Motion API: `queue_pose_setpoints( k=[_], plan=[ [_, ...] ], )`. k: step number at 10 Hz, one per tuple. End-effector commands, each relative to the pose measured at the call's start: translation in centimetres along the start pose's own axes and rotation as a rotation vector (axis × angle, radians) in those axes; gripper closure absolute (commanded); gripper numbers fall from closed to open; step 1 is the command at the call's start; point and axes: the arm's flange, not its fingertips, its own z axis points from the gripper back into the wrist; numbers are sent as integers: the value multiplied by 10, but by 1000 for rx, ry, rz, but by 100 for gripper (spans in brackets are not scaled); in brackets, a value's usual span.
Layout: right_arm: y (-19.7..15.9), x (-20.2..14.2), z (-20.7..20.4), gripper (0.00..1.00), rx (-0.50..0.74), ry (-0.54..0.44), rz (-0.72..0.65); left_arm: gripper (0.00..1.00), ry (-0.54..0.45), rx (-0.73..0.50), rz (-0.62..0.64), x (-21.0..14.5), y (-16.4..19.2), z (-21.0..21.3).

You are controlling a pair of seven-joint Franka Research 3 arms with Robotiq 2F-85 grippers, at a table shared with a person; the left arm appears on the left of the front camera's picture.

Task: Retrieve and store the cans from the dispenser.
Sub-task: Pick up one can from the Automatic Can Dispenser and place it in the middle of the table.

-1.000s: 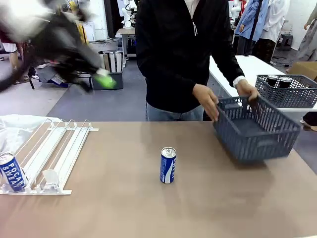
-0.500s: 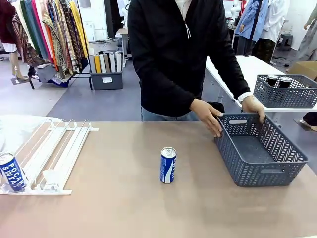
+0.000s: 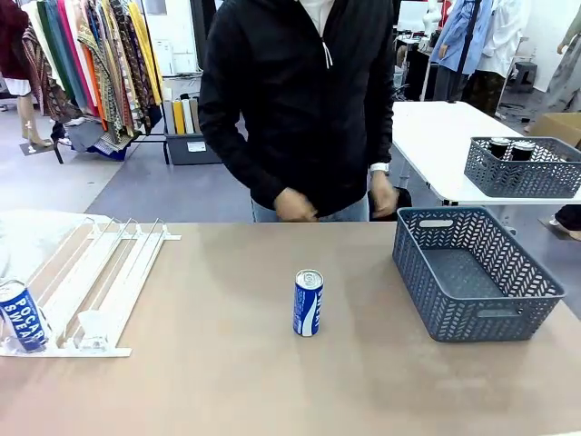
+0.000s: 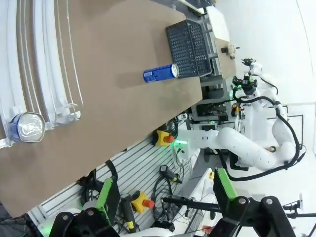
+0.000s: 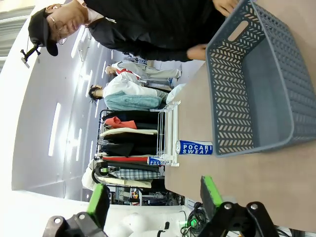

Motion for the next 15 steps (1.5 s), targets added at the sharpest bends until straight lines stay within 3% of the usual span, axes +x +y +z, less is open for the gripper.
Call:
queue_pose_setpoints(
  k=[1, 8, 12, 15],
  plan=[
    [1, 1, 0, 0, 13, -2, 27, 0, -15, -13, -13, -4, -9, 3],
    [1, 1, 0, 0, 13, -2, 27, 0, -7, 10, -5, -4, -7, 4],
    [1, 1, 0, 0, 13, -2, 27, 0, 57, 603, -298, -29, -37, -31],
    [1, 1, 0, 0, 13, -2, 27, 0, 163, 966, -315, -40, -31, -63]
  ],
)
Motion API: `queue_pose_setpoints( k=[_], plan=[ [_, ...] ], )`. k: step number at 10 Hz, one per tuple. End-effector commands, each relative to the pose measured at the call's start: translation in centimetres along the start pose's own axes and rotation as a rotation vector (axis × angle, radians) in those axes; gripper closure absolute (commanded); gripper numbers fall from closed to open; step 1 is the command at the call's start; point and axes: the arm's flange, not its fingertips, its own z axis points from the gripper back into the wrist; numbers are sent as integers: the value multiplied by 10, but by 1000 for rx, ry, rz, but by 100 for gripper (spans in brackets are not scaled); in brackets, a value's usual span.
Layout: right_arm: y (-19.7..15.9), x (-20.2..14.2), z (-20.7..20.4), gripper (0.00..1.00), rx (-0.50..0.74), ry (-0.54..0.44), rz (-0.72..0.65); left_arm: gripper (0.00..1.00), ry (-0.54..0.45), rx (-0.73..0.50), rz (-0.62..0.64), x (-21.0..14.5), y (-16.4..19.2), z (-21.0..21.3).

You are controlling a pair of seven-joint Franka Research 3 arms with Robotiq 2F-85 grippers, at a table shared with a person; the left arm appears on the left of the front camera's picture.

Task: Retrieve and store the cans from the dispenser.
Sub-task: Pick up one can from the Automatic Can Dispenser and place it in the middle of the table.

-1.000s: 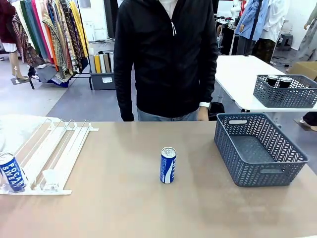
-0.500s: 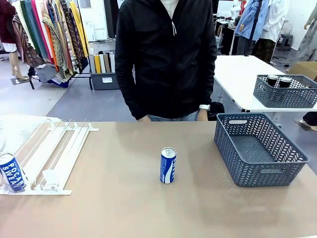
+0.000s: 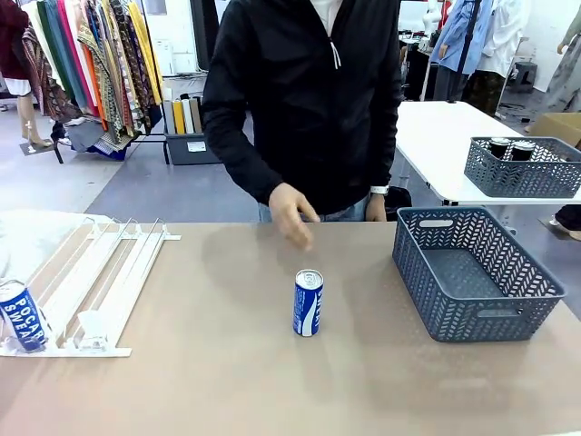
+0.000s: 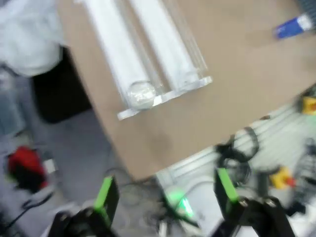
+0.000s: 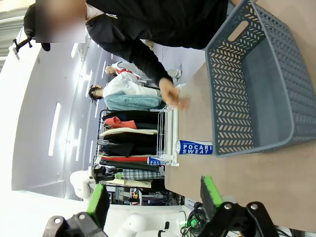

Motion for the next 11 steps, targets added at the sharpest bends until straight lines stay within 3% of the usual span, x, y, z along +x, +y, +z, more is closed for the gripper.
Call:
queue_pose_setpoints(
  k=[1, 2, 3, 7, 8, 11],
  plan=[
    [1, 1, 0, 0, 13, -2, 27, 0, -13, 65, 64, 3, -13, -28],
    [1, 1, 0, 0, 13, -2, 27, 0, -105, -16, 160, 18, -17, -34],
    [1, 1, 0, 0, 13, -2, 27, 0, 7, 62, 3, 0, -8, -13],
    [1, 1, 0, 0, 13, -2, 27, 0, -6, 55, 27, 5, -13, -21],
    [1, 1, 0, 0, 13, -2, 27, 0, 17, 20, -24, 14, -17, -40],
    [1, 1, 0, 0, 13, -2, 27, 0, 28, 35, 77, 16, -19, -112]
  ],
)
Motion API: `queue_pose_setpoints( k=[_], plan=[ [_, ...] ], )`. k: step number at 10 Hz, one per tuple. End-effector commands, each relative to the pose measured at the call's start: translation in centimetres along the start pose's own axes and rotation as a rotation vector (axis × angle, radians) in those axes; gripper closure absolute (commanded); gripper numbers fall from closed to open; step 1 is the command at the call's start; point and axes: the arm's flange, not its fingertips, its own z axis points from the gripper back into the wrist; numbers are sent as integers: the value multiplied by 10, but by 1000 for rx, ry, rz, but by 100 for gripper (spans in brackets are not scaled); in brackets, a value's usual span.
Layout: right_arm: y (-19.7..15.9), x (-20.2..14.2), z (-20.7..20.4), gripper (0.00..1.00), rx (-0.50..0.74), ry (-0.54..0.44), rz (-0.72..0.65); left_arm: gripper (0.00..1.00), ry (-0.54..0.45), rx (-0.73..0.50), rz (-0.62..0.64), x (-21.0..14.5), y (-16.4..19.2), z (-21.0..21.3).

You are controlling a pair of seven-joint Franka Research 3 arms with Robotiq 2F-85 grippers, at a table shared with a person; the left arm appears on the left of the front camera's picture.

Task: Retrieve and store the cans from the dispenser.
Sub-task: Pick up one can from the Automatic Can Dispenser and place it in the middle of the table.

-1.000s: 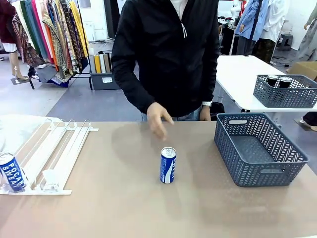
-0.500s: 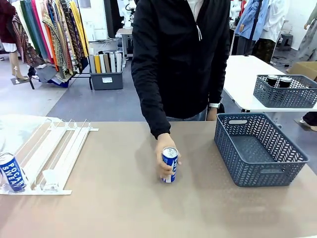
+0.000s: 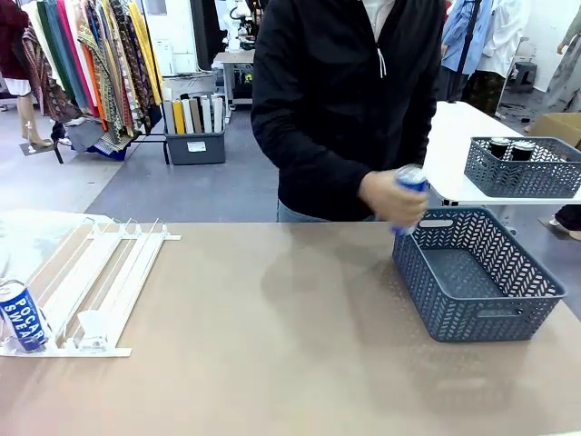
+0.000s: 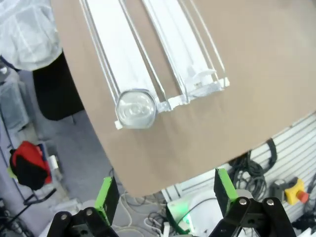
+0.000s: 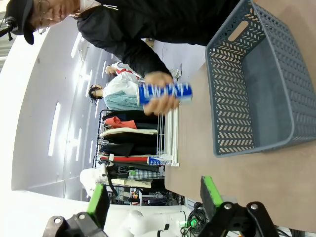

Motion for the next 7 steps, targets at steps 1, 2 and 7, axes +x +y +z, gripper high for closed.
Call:
queue_pose_setpoints(
  k=[1, 2, 7],
  plan=[
    [1, 1, 0, 0, 13, -2, 27, 0, -15, 11, 79, -2, -2, -44],
    [1, 1, 0, 0, 13, -2, 27, 0, -36, 50, 112, 0, -2, -55],
    [1, 1, 0, 0, 13, -2, 27, 0, 40, 115, 171, 4, -1, -105]
  ],
)
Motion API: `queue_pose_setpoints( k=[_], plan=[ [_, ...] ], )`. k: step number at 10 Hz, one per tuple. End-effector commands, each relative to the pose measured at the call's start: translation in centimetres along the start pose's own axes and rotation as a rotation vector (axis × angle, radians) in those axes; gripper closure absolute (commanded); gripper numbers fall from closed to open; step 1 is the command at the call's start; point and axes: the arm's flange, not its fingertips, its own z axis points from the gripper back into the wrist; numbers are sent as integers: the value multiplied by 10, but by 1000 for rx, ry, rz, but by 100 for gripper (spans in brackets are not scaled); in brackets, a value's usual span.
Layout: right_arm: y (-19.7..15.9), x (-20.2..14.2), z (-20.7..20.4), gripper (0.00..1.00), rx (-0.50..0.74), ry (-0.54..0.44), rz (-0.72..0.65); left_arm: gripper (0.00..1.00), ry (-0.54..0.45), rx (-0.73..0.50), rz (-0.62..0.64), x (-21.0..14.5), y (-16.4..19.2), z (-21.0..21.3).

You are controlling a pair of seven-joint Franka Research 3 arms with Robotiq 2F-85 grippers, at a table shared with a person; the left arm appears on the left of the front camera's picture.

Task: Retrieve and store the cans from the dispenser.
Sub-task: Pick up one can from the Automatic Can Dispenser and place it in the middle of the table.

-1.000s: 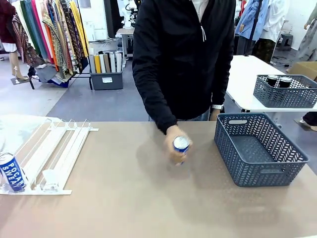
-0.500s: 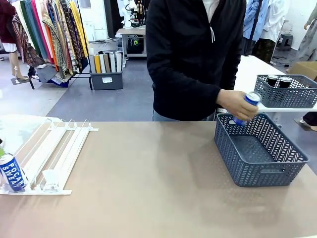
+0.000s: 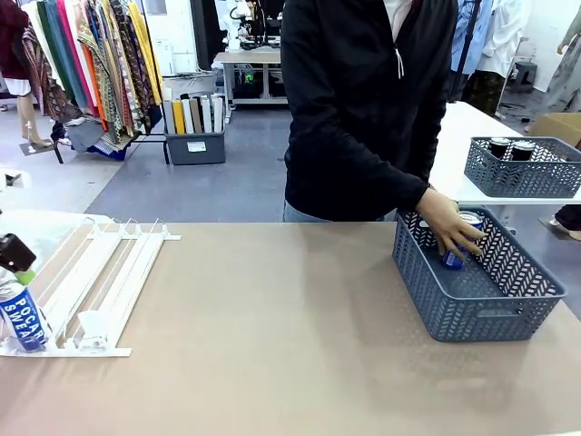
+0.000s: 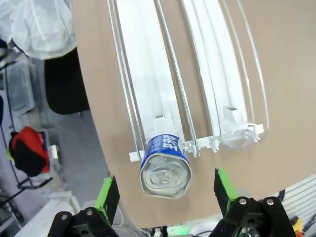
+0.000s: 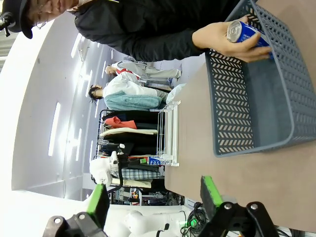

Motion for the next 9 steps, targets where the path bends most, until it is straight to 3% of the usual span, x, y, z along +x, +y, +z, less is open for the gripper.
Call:
queue_pose_setpoints(
  k=[1, 5, 9],
  plan=[
    [1, 1, 0, 0, 13, -2, 26, 0, 31, 26, 46, -48, -12, -43],
    [1, 1, 0, 0, 13, -2, 26, 0, 60, 0, 58, -59, -12, -74],
    [1, 1, 0, 0, 13, -2, 26, 0, 72, -13, 37, -59, -12, -76]
  ],
)
